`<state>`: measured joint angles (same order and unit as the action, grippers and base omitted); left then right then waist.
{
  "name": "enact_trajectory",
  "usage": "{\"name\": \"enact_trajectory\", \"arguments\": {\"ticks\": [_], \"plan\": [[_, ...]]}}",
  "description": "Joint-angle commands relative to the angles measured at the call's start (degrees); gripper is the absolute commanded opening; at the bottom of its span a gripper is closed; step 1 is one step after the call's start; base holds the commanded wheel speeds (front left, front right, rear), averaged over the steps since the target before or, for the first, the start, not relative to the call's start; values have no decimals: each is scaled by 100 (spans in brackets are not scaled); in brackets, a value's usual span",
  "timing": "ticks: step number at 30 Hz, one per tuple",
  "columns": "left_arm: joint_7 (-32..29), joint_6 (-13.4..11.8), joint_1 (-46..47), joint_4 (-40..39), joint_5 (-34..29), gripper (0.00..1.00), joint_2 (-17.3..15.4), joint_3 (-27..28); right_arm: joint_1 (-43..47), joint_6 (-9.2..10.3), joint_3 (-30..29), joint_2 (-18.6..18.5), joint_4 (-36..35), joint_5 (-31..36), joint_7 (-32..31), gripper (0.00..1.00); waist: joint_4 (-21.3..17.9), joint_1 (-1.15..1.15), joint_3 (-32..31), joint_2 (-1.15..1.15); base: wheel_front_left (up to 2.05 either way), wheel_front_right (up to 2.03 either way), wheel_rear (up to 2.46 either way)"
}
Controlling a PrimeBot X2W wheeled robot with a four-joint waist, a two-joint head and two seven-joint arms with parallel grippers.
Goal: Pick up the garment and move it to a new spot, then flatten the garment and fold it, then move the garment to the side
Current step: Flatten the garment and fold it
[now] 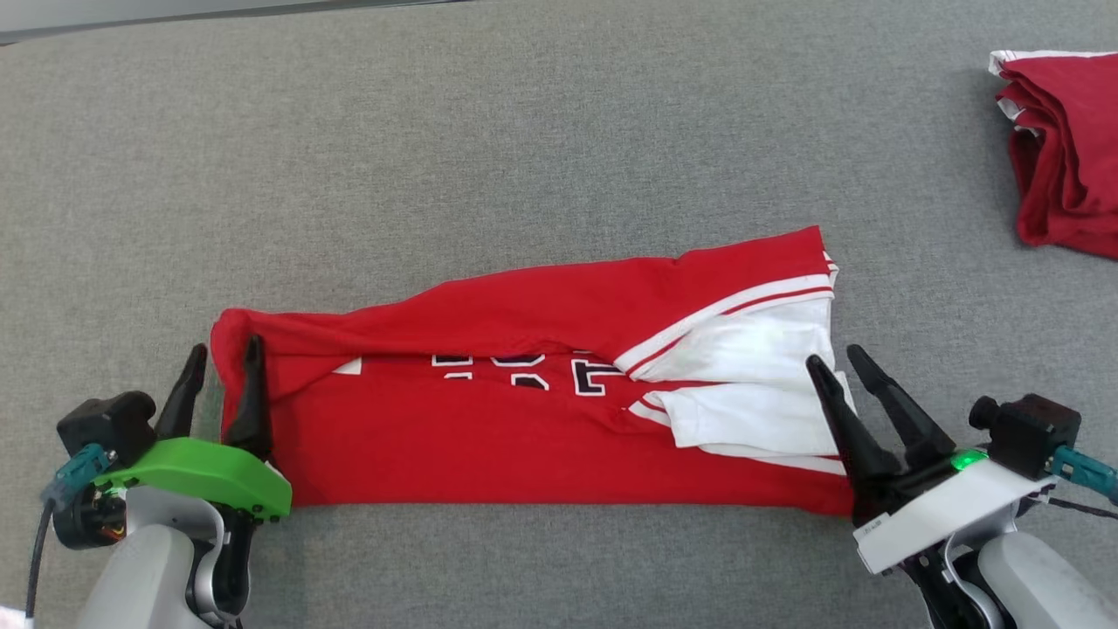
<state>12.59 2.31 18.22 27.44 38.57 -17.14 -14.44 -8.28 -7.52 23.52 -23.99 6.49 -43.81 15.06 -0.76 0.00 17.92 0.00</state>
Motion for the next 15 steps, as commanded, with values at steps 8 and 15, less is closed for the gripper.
{"name": "enact_trajectory", "arguments": {"ticks": [8, 15], "plan": [[262, -753, -643, -969, -803, 100, 106, 467, 742, 7, -967, 433, -658, 843, 12, 100, -77, 0, -165, 0, 0, 0, 0], [259, -1214, -1177, -2078, -1781, 100, 354, 494, 947, 6, -1786, 919, -832, 1921, 12, 100, -153, 0, -420, 0, 0, 0, 0]]}}
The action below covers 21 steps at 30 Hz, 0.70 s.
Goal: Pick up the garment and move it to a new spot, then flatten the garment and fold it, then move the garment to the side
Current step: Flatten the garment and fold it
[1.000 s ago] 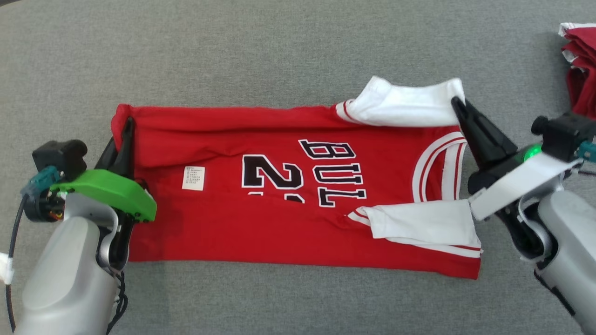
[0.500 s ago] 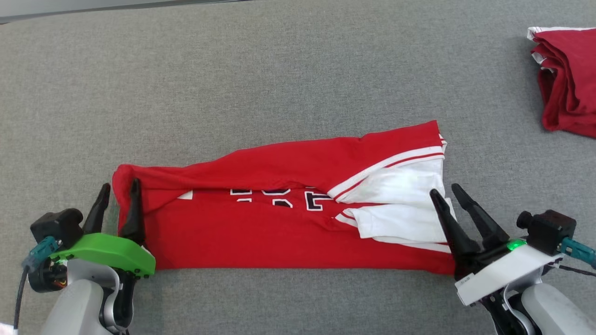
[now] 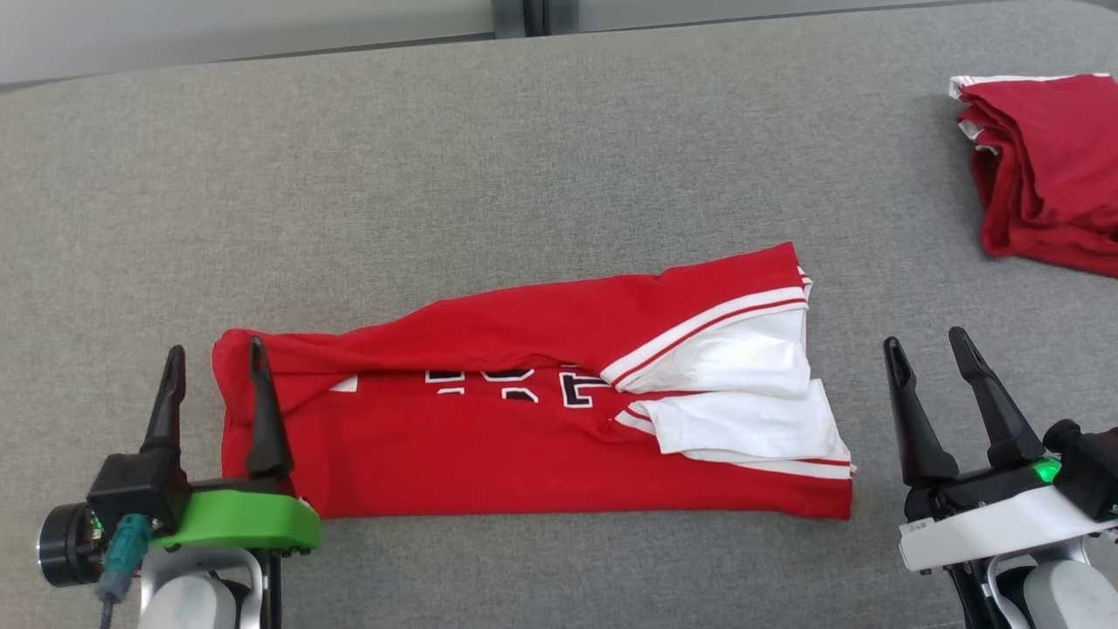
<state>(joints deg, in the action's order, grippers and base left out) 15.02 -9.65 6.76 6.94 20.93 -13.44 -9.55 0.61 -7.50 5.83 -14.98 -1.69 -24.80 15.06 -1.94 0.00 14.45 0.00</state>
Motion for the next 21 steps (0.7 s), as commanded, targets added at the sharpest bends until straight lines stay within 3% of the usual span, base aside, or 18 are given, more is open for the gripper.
{"name": "enact_trajectory", "arguments": {"ticks": [1, 11, 21], "plan": [[15, -52, -124, -69, -129, 100, -2, -76, 66, 3, -58, 48, -7, 146, 8, 100, -50, 0, -124, 0, 0, 0, 0], [16, -167, -498, -295, -360, 100, 108, -332, 264, 3, -201, 279, -29, 485, -224, 100, -106, 0, -379, 0, 0, 0, 0], [16, -148, -402, -384, -338, 100, 122, -351, 175, 3, -223, 203, 236, 356, -416, 100, 15, 0, -309, 0, 0, 0, 0]]}}
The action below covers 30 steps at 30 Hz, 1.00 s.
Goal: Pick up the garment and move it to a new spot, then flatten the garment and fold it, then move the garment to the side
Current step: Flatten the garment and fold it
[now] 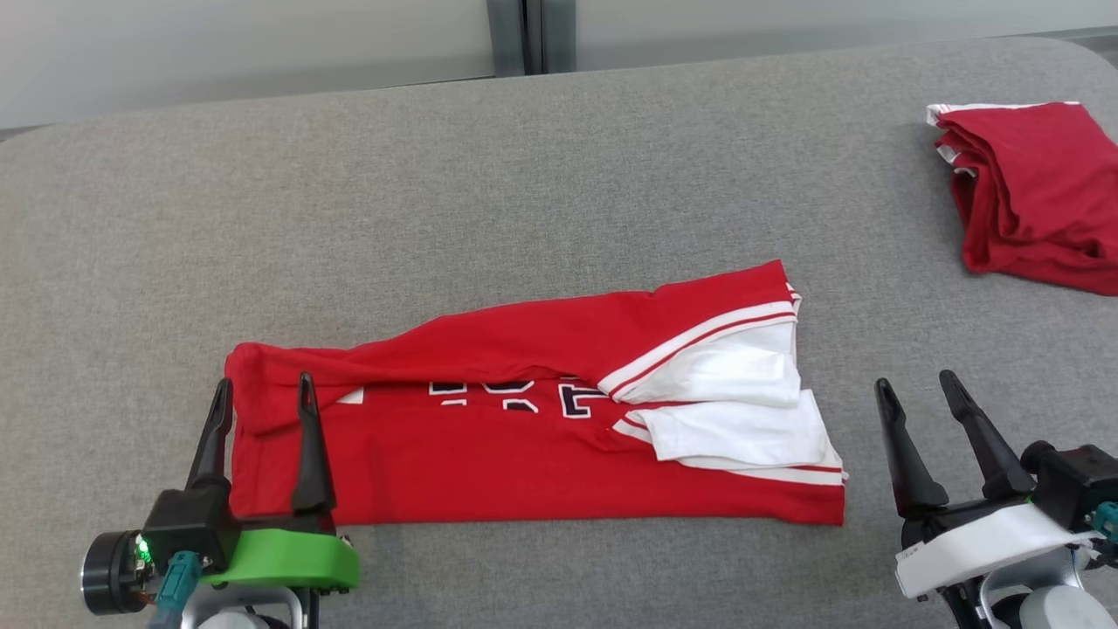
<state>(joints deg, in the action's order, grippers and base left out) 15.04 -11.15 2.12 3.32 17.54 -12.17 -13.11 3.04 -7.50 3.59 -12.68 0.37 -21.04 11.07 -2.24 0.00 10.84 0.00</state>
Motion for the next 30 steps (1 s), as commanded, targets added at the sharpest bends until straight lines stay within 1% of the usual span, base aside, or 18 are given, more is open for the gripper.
{"name": "enact_trajectory", "arguments": {"ticks": [1, 4, 9, 15, 17, 18, 19, 20, 22, 24, 27, 30], "plan": [[16, 25, 126, -28, 4, 100, 10, -15, -126, 3, 14, -52, 165, -66, -65, 100, 87, 0, 102, 0, 0, 0, 0], [15, 76, 289, -32, -36, 100, 54, -78, -339, 3, 99, -122, 556, -199, -68, 100, 218, 0, 250, 0, 0, 0, 0], [15, 156, 591, -39, -130, 100, 178, -128, -875, 3, 431, -154, 1277, -401, 35, 100, 454, 0, 496, 0, 0, 0, 0], [16, 248, 754, -49, -251, 100, 313, -105, -1412, 4, 864, -73, 2322, -695, -48, 100, 597, 0, 630, 0, 0, 0, 0], [16, 280, 783, -43, -279, 100, 343, -93, -1486, 2, 1067, -40, 2558, -817, -78, 100, 632, 0, 648, 0, 0, 0, 0], [16, 301, 788, -41, -291, 100, 353, -78, -1466, 2, 1200, -29, 2685, -884, -175, 67, 643, 0, 651, 0, 0, 0, 0], [16, 302, 786, -42, -301, 100, 363, -66, -1450, 0, 1323, -33, 2759, -926, -244, 42, 650, 0, 652, 0, 0, 0, 0], [16, 311, 779, -39, -312, 100, 378, -51, -1425, 0, 1460, -9, 2795, -1026, -293, 0, 656, 0, 653, 0, 0, 0, 0], [16, 326, 746, -44, -351, 100, 392, -8, -1387, -8, 1694, -25, 2796, -1147, -357, 0, 640, 0, 646, 0, 0, 0, 0], [16, 341, 694, -44, -367, 100, 411, 37, -1392, -1, 1735, -140, 2663, -1248, -160, 0, 614, 0, 631, 0, 0, 0, 0], [16, 351, 613, -56, -397, 100, 430, 116, -1456, 2, 1576, -366, 2332, -1239, 137, 0, 548, 0, 597, 0, 0, 0, 0], [17, 353, 558, -56, -419, 100, 439, 173, -1394, 7, 1288, -666, 1944, -1110, 293, 0, 470, 0, 549, 0, 0, 0, 0]]}}
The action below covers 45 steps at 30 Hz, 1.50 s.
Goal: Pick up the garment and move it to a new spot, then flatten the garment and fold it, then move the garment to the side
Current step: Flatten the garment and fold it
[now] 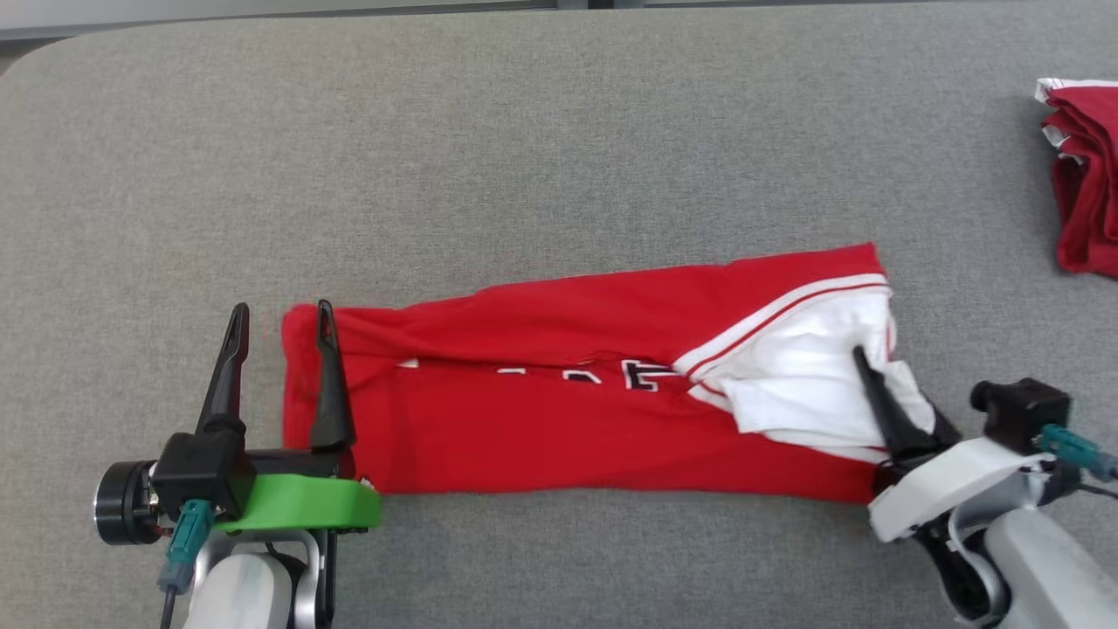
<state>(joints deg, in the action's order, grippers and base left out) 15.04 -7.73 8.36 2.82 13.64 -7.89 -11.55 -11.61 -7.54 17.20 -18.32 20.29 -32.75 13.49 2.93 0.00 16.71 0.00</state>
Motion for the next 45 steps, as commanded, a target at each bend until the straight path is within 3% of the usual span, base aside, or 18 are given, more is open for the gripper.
{"name": "enact_trajectory", "arguments": {"ticks": [1, 6, 13, 18, 23, 29, 35, 45], "plan": [[16, 12, -69, -3, -30, 100, 13, 35, 123, 11, -167, -187, -160, 107, 71, 0, -66, 0, -54, 0, 0, 0, 0], [16, 65, -93, 4, -67, 100, 34, 106, 543, 11, -791, -614, -591, 332, 112, 0, -160, 0, -107, 0, 0, 0, 0], [16, 123, -93, 39, -92, 100, 88, 159, 850, 10, -1385, -791, -683, 347, -53, 0, -236, 0, -153, 0, 0, 0, 0], [16, 173, -113, 58, -136, 100, 118, 199, 622, 10, -1293, -910, -1288, 438, -357, 0, -277, 0, -219, 0, 0, 0, 0], [16, 251, -79, 91, -162, 100, 165, 189, 216, 10, -701, -925, -2240, 583, -1014, 0, -216, 0, -317, 0, 0, 0, 0], [16, 311, -71, 122, -177, 100, 245, 166, -423, 9, 569, -509, -2749, 361, -1873, 0, -6, 0, -406, 0, 0, 0, 0], [16, 382, 13, 156, -191, 100, 337, 95, -925, 8, 1389, 448, -1837, -20, -2261, 0, 252, 0, -396, 0, 0, 0, 0], [16, 443, 118, 227, -224, 100, 435, -27, -1407, 7, 1917, 1257, -171, -331, -1711, 0, 492, 0, -279, 0, 0, 0, 0]]}}
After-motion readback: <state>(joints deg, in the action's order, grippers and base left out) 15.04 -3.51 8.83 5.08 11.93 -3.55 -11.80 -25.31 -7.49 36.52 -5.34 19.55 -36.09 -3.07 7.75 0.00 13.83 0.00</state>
